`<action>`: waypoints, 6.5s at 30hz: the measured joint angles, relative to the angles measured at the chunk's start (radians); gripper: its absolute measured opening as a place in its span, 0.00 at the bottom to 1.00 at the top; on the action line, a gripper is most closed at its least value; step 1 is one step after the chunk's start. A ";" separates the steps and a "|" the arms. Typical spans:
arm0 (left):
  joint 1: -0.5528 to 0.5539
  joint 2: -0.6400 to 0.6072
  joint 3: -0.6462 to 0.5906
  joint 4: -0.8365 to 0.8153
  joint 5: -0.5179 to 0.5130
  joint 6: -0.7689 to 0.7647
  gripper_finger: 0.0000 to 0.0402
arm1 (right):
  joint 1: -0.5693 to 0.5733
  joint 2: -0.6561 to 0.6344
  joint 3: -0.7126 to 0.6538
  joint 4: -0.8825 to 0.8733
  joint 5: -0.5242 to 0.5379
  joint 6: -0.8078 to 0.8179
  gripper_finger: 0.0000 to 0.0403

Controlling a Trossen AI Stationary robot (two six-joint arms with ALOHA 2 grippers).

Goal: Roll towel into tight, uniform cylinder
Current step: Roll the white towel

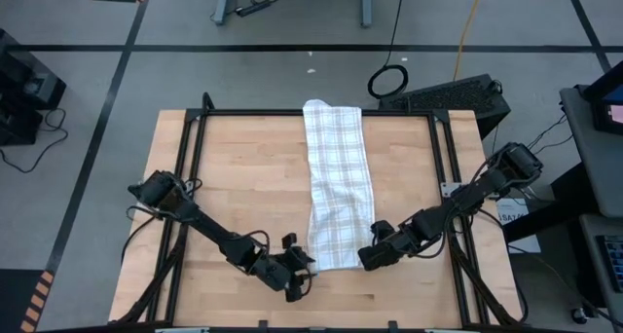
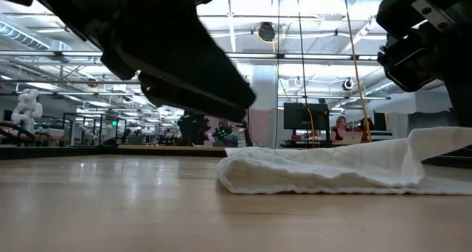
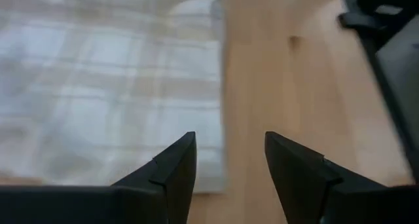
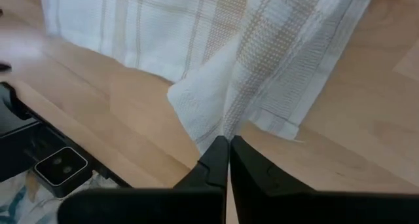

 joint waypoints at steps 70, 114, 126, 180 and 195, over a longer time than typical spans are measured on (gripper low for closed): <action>-0.009 -0.040 0.046 -0.406 -0.029 -0.295 0.04 | 0.034 0.003 0.000 0.030 0.079 0.029 0.26; -0.042 -0.040 0.046 -0.349 -0.063 -0.179 0.24 | 0.077 0.068 0.000 0.130 0.204 0.115 0.32; -0.040 -0.044 0.046 -0.310 -0.035 -0.186 0.09 | 0.077 0.067 0.000 0.169 0.196 0.131 0.32; -0.041 -0.174 0.048 -0.368 0.134 -0.319 0.60 | -0.130 -0.316 0.000 -0.181 0.104 -0.729 0.32; -0.052 -0.149 0.116 -0.562 -0.025 0.003 0.58 | -0.116 -0.290 0.000 -0.041 0.370 -0.333 0.32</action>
